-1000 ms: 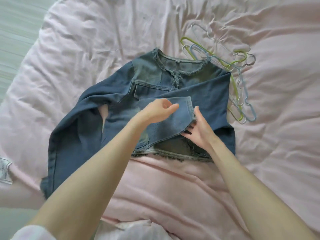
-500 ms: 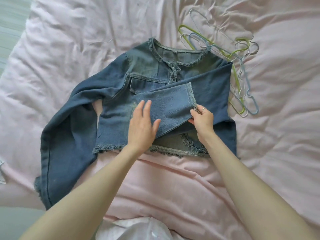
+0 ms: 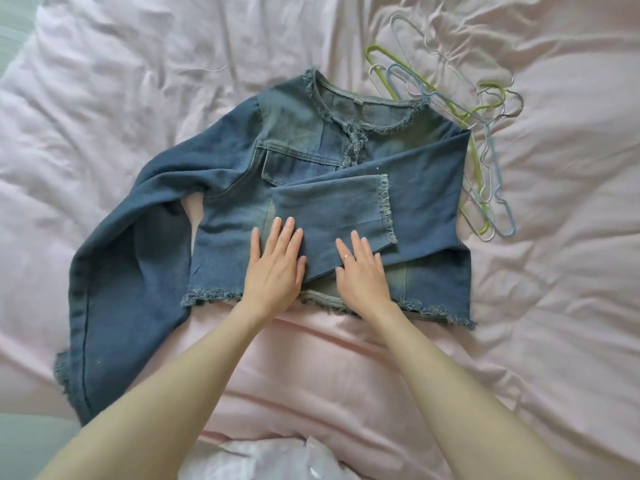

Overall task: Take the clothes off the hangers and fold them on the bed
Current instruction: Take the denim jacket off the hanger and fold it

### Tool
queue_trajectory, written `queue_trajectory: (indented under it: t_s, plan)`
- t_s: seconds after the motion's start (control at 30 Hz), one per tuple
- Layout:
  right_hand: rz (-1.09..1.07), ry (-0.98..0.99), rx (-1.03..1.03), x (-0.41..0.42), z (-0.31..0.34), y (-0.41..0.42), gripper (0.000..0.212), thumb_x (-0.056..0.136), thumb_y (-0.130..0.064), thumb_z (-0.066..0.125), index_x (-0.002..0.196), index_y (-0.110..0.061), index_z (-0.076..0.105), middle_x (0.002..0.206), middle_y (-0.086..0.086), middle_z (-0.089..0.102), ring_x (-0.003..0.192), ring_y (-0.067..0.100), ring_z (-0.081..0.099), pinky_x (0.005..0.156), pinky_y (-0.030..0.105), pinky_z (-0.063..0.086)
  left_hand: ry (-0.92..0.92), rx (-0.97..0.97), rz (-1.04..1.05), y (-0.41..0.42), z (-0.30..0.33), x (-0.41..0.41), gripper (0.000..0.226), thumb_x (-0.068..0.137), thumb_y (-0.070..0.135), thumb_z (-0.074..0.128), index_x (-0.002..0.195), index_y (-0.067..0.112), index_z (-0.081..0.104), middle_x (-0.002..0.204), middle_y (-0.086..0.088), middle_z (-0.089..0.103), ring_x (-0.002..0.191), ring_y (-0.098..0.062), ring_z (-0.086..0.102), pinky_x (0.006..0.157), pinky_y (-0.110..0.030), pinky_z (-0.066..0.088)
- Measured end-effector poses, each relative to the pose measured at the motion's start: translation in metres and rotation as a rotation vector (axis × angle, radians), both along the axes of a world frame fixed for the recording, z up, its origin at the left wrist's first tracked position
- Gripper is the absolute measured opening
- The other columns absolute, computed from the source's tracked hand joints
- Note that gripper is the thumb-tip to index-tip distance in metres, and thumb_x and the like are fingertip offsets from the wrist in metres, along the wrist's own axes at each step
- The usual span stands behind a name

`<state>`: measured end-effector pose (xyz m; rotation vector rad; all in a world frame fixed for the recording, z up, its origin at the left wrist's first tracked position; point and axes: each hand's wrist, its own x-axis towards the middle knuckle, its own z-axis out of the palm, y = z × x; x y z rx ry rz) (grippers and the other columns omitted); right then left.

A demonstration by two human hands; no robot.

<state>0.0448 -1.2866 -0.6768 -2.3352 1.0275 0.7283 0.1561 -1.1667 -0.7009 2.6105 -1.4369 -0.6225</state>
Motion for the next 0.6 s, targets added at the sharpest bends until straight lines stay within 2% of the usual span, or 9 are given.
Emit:
queue_trajectory:
  t_s: [0.13,0.2,0.27,0.33,0.43,0.5,0.53,0.6]
  plan:
    - [-0.115,0.014,-0.024,0.017,0.014,0.011,0.048,0.101,-0.027,0.033,0.148,-0.019,0.026,0.159,0.005,0.006,0.146,0.020,0.003,0.117,0.046,-0.002,-0.143,-0.110,0.181,0.036,0.017,0.049,0.045,0.088,0.013,0.041,0.131,0.004,0.045,0.142,-0.019,0.041,0.137,-0.038,0.032,0.107,-0.061,0.022]
    - [-0.125,-0.010,-0.025,0.030,0.022,0.020,0.048,0.100,-0.027,0.034,0.147,-0.018,0.028,0.158,0.005,0.011,0.146,0.019,0.007,0.117,0.046,0.000,-0.205,-0.151,0.251,0.046,0.027,0.077,0.051,0.083,0.006,0.054,0.133,0.004,0.042,0.142,-0.019,0.040,0.136,-0.037,0.031,0.108,-0.060,0.022]
    - [-0.098,-0.052,0.011,0.047,0.029,0.033,0.049,0.101,-0.027,0.034,0.148,-0.018,0.025,0.158,0.005,0.012,0.146,0.020,0.008,0.118,0.045,0.001,-0.239,-0.179,0.312,0.054,0.040,0.106,0.057,0.081,0.007,0.057,0.135,0.005,0.039,0.141,-0.017,0.039,0.135,-0.035,0.032,0.108,-0.057,0.022]
    - [-0.045,-0.098,0.065,0.068,0.033,0.046,0.050,0.101,-0.027,0.034,0.149,-0.018,0.022,0.158,0.005,0.011,0.146,0.020,0.007,0.118,0.044,0.003,-0.194,-0.144,0.468,0.065,0.050,0.131,0.063,0.082,0.015,0.061,0.139,0.007,0.034,0.142,-0.016,0.037,0.132,-0.034,0.033,0.107,-0.054,0.023]
    - [0.016,-0.131,0.129,0.094,0.034,0.061,0.052,0.100,-0.027,0.035,0.149,-0.018,0.021,0.158,0.006,0.011,0.146,0.022,0.008,0.118,0.043,0.007,0.059,0.048,0.740,0.097,0.051,0.153,0.075,0.079,0.036,0.070,0.138,0.010,0.032,0.135,-0.016,0.042,0.124,-0.036,0.040,0.099,-0.049,0.035]
    - [0.034,-0.118,0.164,0.106,0.034,0.070,0.053,0.100,-0.028,0.035,0.150,-0.019,0.020,0.158,0.007,0.011,0.146,0.024,0.007,0.118,0.044,0.009,0.232,0.224,0.794,0.123,0.051,0.158,0.056,0.079,0.040,0.070,0.121,0.011,0.045,0.119,-0.014,0.055,0.111,-0.035,0.051,0.087,-0.044,0.044]
    - [0.039,-0.101,0.181,0.110,0.035,0.074,0.053,0.100,-0.028,0.035,0.150,-0.019,0.019,0.158,0.007,0.010,0.146,0.024,0.006,0.118,0.045,0.008,0.258,0.265,0.789,0.133,0.054,0.160,0.042,0.081,0.037,0.067,0.110,0.011,0.050,0.110,-0.014,0.059,0.102,-0.035,0.054,0.079,-0.041,0.045]
    - [0.045,-0.055,0.209,0.115,0.037,0.077,0.054,0.100,-0.029,0.035,0.150,-0.020,0.017,0.159,0.006,0.008,0.146,0.023,0.006,0.117,0.046,0.008,0.144,0.211,0.772,0.141,0.065,0.167,0.017,0.085,0.019,0.059,0.097,0.009,0.053,0.094,-0.016,0.061,0.087,-0.036,0.055,0.068,-0.038,0.040]
